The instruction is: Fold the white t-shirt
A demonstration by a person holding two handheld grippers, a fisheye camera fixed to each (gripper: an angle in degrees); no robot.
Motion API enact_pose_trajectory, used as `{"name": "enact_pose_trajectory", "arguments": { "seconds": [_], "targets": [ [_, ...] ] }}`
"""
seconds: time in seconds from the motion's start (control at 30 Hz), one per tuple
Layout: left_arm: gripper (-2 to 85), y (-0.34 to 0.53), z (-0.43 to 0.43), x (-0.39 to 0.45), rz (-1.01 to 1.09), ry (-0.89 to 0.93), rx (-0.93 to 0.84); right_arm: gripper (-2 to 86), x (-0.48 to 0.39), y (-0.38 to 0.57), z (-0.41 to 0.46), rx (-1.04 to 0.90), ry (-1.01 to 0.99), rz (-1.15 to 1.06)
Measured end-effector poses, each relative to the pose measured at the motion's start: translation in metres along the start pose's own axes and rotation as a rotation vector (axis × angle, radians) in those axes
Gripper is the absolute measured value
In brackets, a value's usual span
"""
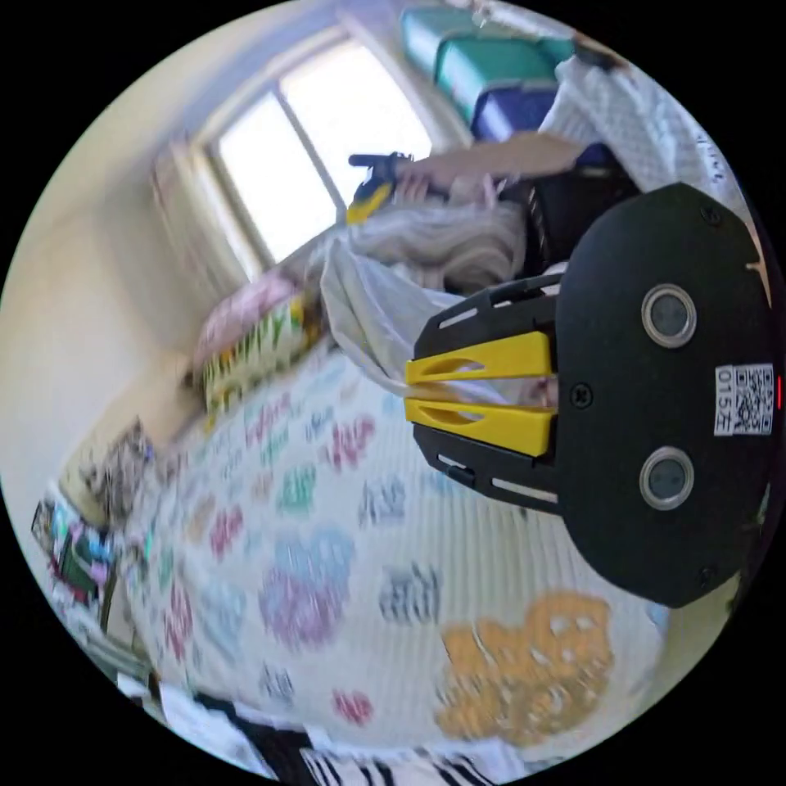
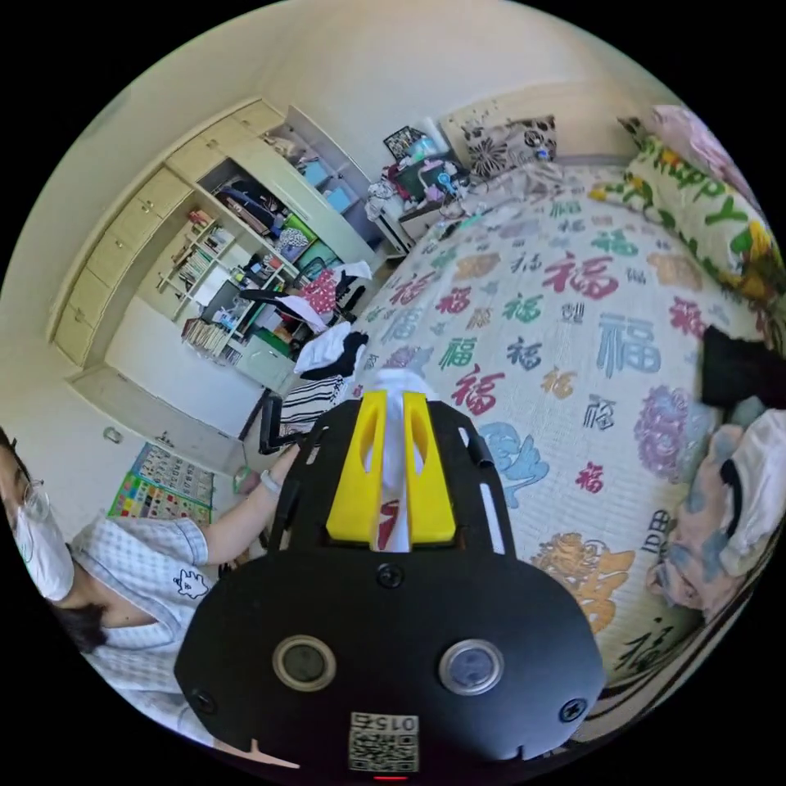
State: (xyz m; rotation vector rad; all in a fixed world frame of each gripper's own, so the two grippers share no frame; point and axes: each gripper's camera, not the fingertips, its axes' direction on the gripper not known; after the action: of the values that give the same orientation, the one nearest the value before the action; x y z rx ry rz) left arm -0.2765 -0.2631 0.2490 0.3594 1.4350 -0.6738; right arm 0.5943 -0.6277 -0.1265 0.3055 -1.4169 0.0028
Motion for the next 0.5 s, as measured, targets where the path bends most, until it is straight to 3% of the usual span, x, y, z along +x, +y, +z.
{"name": "enact_pose_trajectory", "arguments": {
  "seconds": [0.1, 0.23, 0.4, 0.5],
  "targets": [
    [9.0, 0.017, 0.021, -0.014, 0.043, 0.115, -0.032, 6.4, 0.035, 0.030, 0.043, -0.059, -0.020, 0.033],
    [11.5, 0.029, 0.089, 0.008, 0.162, 0.050, -0.132, 8.6, 0.079, 0.059, 0.114, -0.288, 0.054, 0.111],
    [11.5, 0.014, 0.168, -0.011, 0.050, 0.088, -0.193, 3.6, 0.095, 0.063, 0.160, -0.485, 0.000, 0.119],
    [8.9, 0.002, 0.188, -0.027, -0.011, 0.204, -0.184, 1.6, 0.086, 0.060, 0.161, -0.509, -0.168, 0.005]
  ]
}}
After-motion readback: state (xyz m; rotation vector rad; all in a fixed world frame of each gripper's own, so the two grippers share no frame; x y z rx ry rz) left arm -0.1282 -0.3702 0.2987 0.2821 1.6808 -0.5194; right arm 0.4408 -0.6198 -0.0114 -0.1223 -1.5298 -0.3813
